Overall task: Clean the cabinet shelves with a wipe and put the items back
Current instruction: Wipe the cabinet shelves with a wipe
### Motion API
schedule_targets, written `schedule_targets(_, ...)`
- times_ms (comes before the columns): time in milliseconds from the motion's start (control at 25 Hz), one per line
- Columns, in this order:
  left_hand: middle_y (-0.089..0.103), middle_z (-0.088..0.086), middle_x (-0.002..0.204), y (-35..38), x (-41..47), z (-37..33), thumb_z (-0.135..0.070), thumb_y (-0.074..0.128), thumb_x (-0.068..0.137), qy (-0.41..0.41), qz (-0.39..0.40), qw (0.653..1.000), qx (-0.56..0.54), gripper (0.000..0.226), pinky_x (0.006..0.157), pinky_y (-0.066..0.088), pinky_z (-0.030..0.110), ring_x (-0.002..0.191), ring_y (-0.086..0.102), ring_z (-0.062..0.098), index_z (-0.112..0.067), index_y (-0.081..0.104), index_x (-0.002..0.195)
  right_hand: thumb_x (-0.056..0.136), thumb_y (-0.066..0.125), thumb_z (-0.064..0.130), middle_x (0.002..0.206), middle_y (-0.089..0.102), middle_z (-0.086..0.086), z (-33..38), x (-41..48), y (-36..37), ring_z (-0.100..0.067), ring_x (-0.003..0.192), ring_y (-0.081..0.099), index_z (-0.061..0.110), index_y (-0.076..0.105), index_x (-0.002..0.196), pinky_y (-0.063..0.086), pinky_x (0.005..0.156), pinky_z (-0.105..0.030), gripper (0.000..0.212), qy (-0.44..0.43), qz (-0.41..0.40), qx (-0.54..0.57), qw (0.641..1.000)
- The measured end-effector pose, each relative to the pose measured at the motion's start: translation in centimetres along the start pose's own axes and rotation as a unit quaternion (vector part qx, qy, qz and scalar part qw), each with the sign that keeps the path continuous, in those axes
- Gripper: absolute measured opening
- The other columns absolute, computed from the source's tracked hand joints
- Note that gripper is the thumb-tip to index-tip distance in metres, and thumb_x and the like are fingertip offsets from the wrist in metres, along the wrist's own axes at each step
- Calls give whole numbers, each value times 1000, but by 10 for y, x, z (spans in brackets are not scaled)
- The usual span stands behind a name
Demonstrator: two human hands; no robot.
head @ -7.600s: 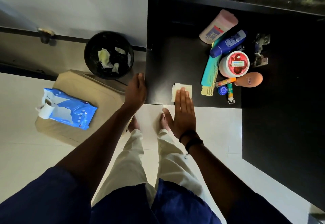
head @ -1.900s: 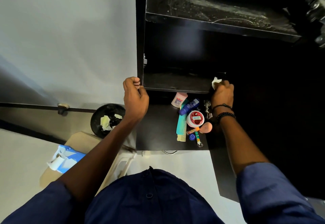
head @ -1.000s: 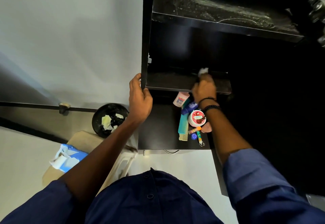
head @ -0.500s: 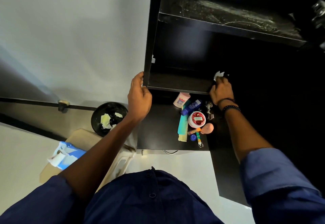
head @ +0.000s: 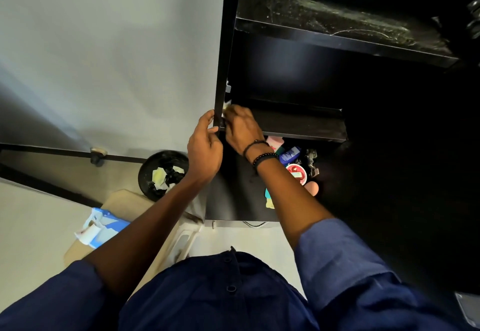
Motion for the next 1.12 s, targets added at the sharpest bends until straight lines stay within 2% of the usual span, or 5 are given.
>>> schedule_targets(160,57,-8,128,-2,1,3,7,35,92,-11,-12,1000,-4,51,97,51,36,107,59,6,-19,48,134,81,60,-3,111,63,-10,-8,-30,-5,-30,101,53,5,69,104,54,74,-37,26,-13,-49,-17,999)
schedule_targets(400,57,2,133,-11,-1,6,5,34,93,3,43,999,25,49,100,49,39,119,58,18,-17,48,134,85,58,-2,120,58,-13,-17,17,-10,-28,115,47,1,64,113,46,92,-31,29,121,-38,-40,991)
schedule_targets(640,53,3,138,-5,-7,5,4,38,94,7,31,999,18,48,107,40,31,128,50,19,-15,44,138,75,57,-9,112,60,-14,-24,-30,-7,-32,102,53,3,66,106,48,81,-35,35,26,-26,-52,998)
schedule_targets(960,43,2,146,8,-11,11,-4,44,98,-18,33,999,32,49,101,33,22,134,43,20,-18,36,144,93,44,-1,127,49,-25,-219,-82,-105,-37,118,46,-6,52,121,42,97,-39,30,386,-36,-200,900)
schedule_targets(1120,41,1,147,12,-12,9,0,42,96,-15,27,999,28,52,101,34,20,132,42,15,-16,34,145,87,45,0,134,47,-26,-111,-53,-43,-38,124,43,-8,43,133,33,109,-36,47,199,-17,-100,975)
Point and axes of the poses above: each hand's wrist, its own x-axis towards the middle knuckle, its own y-axis out of the palm, z = x × y, the point moved 8 cm from there along x, towards the middle knuckle
